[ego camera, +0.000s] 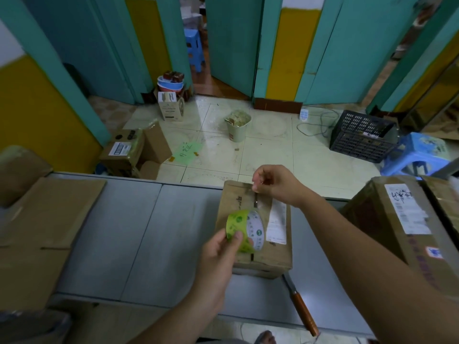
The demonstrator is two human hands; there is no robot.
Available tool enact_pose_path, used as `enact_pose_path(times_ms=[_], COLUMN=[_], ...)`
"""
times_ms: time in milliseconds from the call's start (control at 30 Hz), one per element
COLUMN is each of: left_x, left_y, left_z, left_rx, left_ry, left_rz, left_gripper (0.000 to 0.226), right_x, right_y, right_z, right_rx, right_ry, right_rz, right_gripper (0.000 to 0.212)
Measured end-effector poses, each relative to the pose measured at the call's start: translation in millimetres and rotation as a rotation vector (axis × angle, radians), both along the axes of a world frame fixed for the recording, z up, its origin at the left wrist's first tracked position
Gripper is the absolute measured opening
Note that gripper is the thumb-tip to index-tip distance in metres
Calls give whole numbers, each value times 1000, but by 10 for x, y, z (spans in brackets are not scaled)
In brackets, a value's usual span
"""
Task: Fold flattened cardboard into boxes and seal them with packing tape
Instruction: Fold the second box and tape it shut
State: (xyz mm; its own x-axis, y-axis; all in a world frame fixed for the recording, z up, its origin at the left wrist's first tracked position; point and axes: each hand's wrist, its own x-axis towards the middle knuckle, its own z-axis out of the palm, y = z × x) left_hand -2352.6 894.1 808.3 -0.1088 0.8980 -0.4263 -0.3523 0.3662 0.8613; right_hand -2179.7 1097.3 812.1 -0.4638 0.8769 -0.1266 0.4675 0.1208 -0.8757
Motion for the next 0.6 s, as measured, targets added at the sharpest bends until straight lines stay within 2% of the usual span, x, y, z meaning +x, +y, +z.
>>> enact_pose_path(times_ms=[100, 233, 433, 600], left_x=[-110, -407, -788, -878], left_y=[148, 489, 1179, 1537], left_z=[-64, -73, -57, 41], left_rx=[89, 220, 265, 286], left_ry=[15, 212, 330, 341], left_rz=[70, 35, -380, -623], left_gripper=[17, 19, 14, 25], right_x=[88, 194, 130, -55], right_y=[-7, -190, -805, -1243], right_z=[7, -36, -145, -117], right_rx=[-43, -112, -86, -140], right_ry=[26, 69, 277, 561], right_rz=[-72, -189, -758, -980], right_gripper=[15, 12, 15, 18])
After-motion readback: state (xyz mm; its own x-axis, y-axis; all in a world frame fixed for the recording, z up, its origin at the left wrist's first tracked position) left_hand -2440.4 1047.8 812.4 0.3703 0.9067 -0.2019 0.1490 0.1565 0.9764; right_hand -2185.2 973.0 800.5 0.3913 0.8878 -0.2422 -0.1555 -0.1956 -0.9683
